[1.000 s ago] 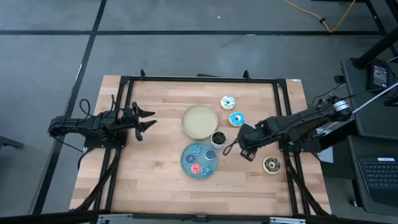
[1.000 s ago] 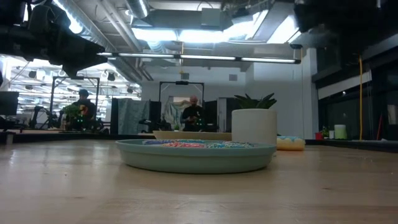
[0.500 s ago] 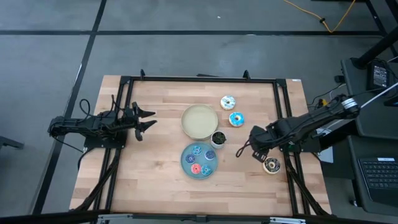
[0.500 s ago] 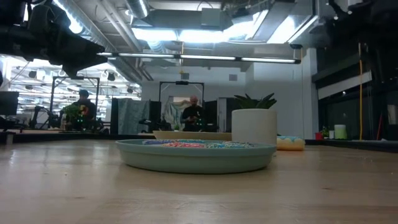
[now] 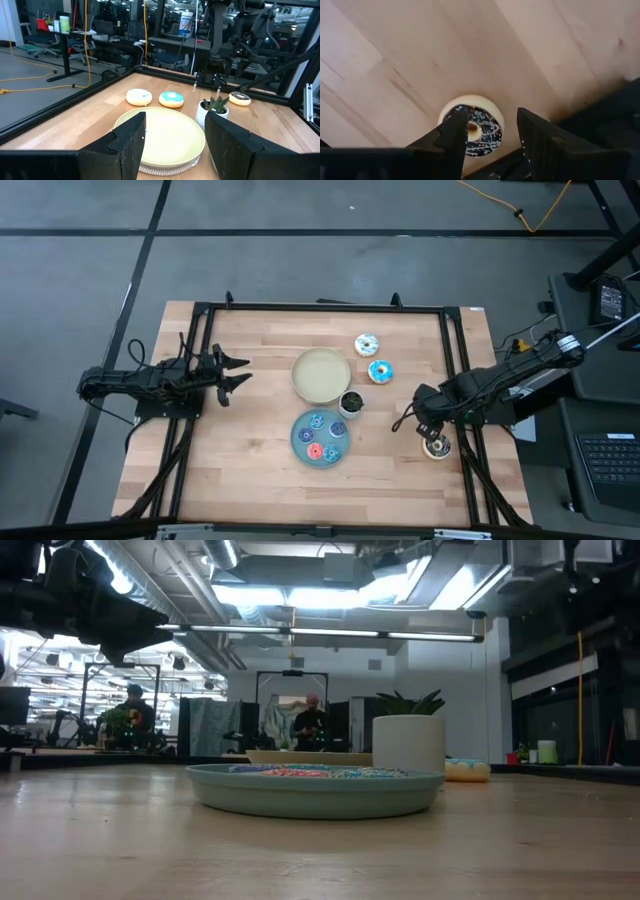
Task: Pick & Place donuts
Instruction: Put the large black donut on the gray plate
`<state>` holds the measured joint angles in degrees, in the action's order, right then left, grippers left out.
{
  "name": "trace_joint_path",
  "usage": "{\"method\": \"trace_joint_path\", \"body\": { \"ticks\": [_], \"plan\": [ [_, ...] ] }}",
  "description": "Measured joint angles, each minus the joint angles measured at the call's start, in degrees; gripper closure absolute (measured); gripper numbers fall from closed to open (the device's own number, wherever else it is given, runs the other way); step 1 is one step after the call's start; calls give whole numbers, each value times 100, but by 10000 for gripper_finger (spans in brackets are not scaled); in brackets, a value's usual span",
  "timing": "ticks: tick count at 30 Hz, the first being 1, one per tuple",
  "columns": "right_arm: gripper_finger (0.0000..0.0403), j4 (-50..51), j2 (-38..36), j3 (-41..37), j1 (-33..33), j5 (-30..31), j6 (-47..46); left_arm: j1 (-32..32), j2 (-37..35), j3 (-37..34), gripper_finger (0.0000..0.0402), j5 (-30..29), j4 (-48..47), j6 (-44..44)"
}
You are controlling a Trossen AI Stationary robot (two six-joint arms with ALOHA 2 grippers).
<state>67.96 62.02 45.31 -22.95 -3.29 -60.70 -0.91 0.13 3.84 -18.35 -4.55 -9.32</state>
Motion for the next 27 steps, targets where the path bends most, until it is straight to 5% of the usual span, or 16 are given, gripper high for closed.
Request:
{"method": "trace_joint_path", "body": {
  "ticks": [14,27],
  "plan": [
    [233,-43,-311,-447,-504,-442,-600,-2,1,0,205,0,1,0],
    [233,-130,10,-447,-775,-437,1468,-2,1,0,205,0,-1,0]
  ]
}}
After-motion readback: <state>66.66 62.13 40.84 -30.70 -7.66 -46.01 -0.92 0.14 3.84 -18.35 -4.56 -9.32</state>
